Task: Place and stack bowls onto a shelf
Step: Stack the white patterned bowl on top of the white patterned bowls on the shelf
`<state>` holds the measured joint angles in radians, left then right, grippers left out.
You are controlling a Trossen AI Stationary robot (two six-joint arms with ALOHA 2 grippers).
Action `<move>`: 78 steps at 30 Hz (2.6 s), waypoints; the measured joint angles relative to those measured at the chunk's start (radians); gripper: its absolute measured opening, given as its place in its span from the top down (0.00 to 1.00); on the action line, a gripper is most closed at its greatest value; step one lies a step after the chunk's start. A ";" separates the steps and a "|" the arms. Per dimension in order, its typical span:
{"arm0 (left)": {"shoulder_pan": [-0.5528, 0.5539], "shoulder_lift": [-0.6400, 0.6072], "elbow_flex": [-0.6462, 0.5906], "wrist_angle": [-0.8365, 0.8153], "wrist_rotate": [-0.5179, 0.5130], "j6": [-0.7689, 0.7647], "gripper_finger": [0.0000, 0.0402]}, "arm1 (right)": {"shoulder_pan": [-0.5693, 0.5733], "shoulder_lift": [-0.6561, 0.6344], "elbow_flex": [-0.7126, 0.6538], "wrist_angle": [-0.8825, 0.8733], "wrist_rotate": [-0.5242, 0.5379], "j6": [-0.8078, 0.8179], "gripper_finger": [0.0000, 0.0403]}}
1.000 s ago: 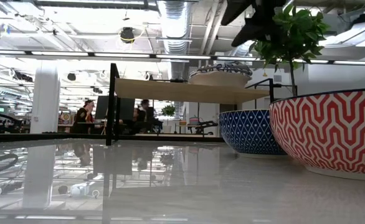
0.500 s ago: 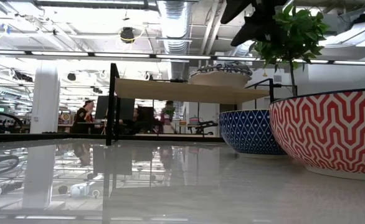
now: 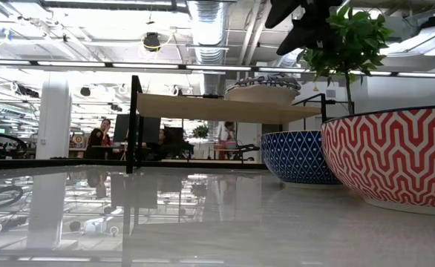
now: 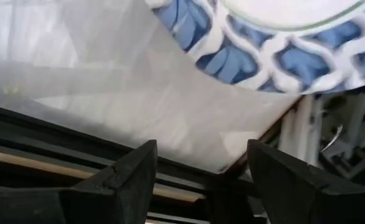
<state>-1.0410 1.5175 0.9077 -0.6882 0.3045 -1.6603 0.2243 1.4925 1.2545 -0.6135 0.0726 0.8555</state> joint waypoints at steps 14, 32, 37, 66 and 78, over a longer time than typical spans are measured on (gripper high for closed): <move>0.162 0.168 -0.001 0.158 0.081 0.153 0.42 | 0.015 0.000 0.000 -0.024 -0.054 -0.065 0.42; 0.696 0.164 -0.001 0.346 -0.030 0.876 0.42 | -0.065 0.000 0.000 -0.103 -0.073 -0.137 0.42; 0.754 0.164 0.000 0.344 0.021 0.948 0.42 | -0.104 0.022 0.000 -0.100 -0.070 -0.166 0.42; 0.622 -0.354 0.000 -0.004 -0.430 0.652 0.42 | -0.112 0.447 0.097 0.175 -0.104 -0.357 0.42; 0.622 -0.435 0.000 -0.088 -0.478 0.630 0.42 | -0.101 0.512 0.096 0.177 -0.171 -0.362 0.42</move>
<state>-0.4187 1.0827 0.9077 -0.7767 -0.1731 -1.0299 0.1232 2.0041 1.3502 -0.4366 -0.0983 0.4938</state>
